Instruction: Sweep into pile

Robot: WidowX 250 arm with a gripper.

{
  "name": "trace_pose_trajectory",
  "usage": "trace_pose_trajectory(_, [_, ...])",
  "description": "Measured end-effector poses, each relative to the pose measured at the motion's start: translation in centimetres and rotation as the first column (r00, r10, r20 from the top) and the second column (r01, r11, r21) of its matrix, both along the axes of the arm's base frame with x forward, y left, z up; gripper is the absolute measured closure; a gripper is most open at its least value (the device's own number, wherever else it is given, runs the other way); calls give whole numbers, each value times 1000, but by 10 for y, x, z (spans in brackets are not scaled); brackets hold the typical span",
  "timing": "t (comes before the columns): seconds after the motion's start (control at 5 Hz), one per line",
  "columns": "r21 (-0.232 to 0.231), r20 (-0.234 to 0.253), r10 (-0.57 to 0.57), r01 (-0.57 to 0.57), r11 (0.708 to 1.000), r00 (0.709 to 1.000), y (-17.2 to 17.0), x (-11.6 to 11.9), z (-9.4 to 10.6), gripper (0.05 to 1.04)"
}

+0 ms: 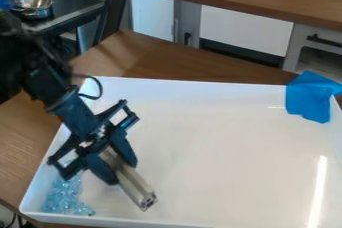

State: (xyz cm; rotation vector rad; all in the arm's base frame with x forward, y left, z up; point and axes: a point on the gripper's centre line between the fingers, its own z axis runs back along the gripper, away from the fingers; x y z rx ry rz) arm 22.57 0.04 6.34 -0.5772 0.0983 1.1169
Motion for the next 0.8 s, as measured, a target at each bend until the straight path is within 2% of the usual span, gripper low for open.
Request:
trace_pose_trajectory(0.2, [9,27,40,-40,999,999,4,-17,3,712])
trace_pose_trajectory(0.4, [8,40,40,-40,999,998,7,-25,6,712])
trace_pose_trajectory(0.6, [-13,59,68,-67,998,996,4,-7,17,712])
trace_pose_trajectory(0.8, [-17,27,125,-125,992,992,-3,27,22,712])
